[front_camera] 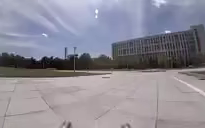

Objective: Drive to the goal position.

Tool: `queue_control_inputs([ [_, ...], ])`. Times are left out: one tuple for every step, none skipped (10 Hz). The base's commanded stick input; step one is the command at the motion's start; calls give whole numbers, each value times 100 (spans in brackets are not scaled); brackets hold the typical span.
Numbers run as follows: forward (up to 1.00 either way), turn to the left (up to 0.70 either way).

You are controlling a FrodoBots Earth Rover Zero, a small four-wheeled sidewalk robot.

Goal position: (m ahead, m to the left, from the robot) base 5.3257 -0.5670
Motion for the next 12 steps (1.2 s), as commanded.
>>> queue_control_inputs([
  [70, 0],
  [70, 0],
  [70, 0],
  [70, 0],
  [70, 0],
  [70, -3],
  [70, -20],
  [70, -31],
  [70, -34],
  [70, -34],
  [70, -34],
  [70, -26],
])
